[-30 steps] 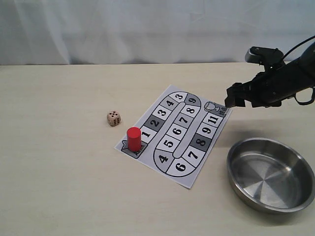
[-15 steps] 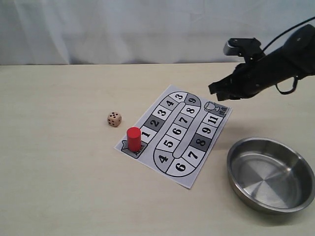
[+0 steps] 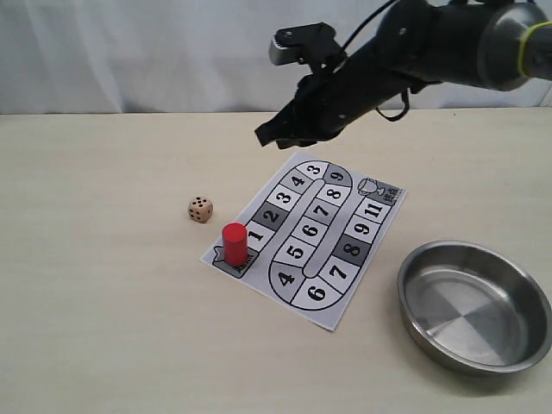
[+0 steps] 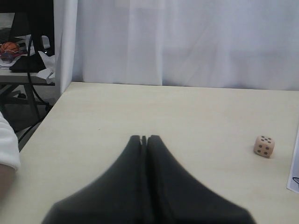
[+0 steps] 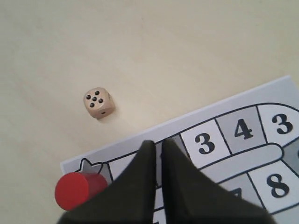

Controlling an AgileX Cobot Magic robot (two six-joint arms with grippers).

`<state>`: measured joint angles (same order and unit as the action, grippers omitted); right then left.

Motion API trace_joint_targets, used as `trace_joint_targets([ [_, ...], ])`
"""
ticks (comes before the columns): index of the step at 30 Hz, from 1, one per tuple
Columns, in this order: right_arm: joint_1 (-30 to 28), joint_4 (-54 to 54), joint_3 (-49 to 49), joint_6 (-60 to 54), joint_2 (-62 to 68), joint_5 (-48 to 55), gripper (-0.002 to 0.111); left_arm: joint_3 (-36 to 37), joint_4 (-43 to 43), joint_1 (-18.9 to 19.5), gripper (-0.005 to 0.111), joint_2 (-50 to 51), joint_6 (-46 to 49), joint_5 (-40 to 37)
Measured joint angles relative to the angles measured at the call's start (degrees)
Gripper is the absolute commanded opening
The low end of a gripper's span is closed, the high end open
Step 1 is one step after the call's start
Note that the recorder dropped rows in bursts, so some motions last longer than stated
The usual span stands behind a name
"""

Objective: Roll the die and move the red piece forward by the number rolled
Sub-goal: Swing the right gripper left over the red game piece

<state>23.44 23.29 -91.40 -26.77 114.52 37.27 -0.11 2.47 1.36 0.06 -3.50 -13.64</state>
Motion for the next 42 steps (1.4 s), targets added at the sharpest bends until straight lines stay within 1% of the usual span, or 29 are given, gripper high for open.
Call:
trace_joint_targets([
  [3, 2.78, -6.18, -4.42, 5.49, 2.79, 3.01, 0.004, 0.0, 0.0, 0.0, 0.0, 0.0, 0.0, 0.0],
  [6, 4.71, -9.41, -8.72, 9.21, 5.98, 5.91, 0.004, 0.0, 0.0, 0.0, 0.0, 0.0, 0.0, 0.0],
  [13, 6.52, -10.53, -18.54, 12.31, 12.72, 13.98, 0.004, 0.0, 0.0, 0.0, 0.0, 0.0, 0.0, 0.0],
  [20, 8.28, -11.21, -25.34, 12.65, 18.33, 17.39, 0.004, 0.0, 0.0, 0.0, 0.0, 0.0, 0.0, 0.0],
  [28, 9.32, -12.01, -26.27, 12.68, 22.22, 18.14, 0.004, 0.0, 0.0, 0.0, 0.0, 0.0, 0.0, 0.0],
  [42, 9.32, -11.41, -26.41, 12.68, 26.33, 14.43, 0.004, 0.0, 0.0, 0.0, 0.0, 0.0, 0.0, 0.0],
])
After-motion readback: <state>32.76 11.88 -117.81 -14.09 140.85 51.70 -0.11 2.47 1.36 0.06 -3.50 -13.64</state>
